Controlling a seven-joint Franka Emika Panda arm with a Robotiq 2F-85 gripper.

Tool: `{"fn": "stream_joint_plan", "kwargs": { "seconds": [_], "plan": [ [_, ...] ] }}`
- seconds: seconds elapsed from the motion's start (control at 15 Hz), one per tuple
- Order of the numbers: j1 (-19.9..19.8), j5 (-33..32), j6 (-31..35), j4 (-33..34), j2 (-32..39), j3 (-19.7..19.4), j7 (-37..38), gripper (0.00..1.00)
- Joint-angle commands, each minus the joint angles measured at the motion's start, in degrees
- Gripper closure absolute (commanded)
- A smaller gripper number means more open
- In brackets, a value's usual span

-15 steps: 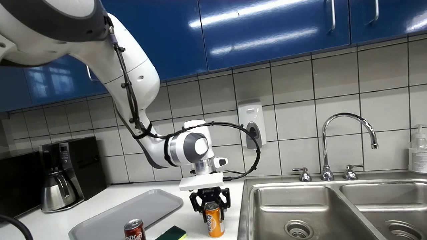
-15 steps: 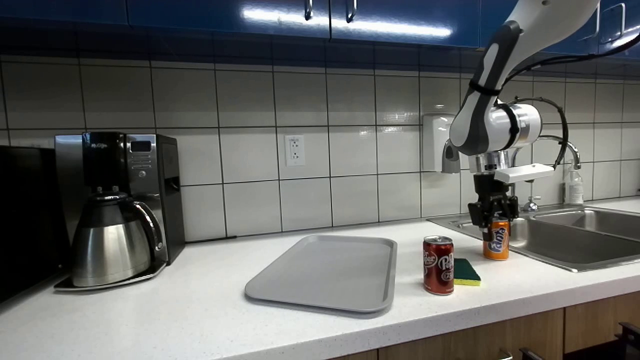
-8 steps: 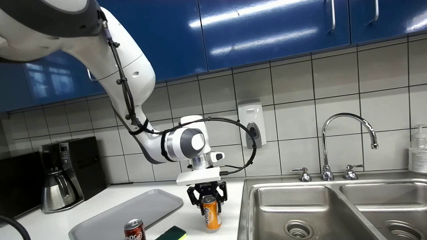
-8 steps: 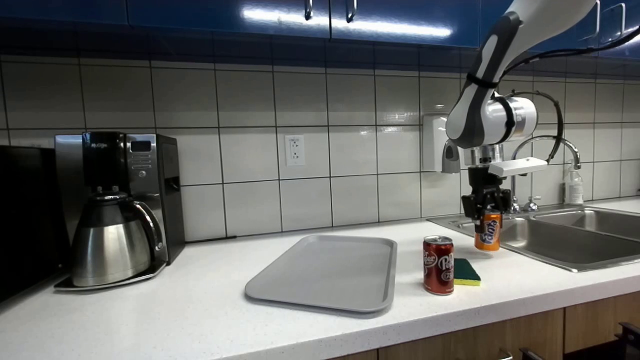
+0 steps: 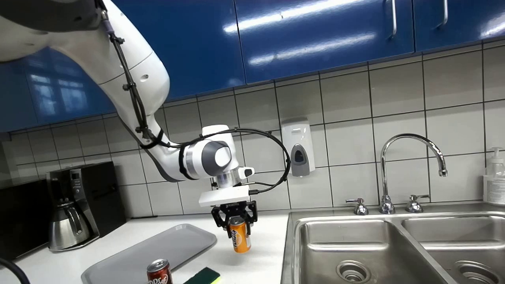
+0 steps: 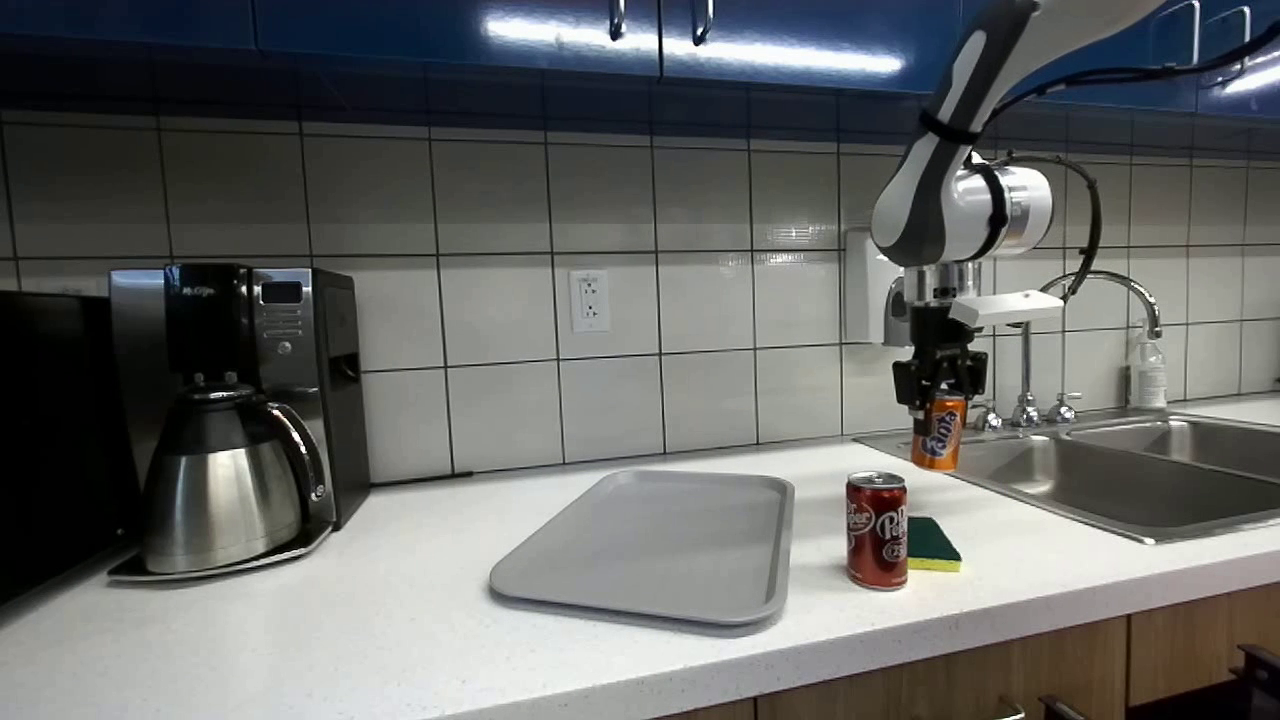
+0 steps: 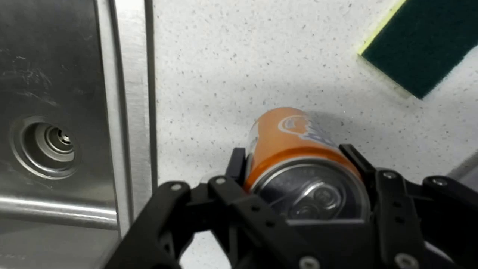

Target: Place the cans on the tray

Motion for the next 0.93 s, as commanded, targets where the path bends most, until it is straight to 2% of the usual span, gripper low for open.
{"fn": "stream_joint_plan", "kwargs": {
  "seconds": [0.0,0.87],
  "plan": [
    [0.50,3.79,0.47,-1.16,-3.05,1.70,-3.74,0.61],
    [2.57,11.58,1.93,0.77,-2.76,5.19,-14.07,0.61]
  ]
}}
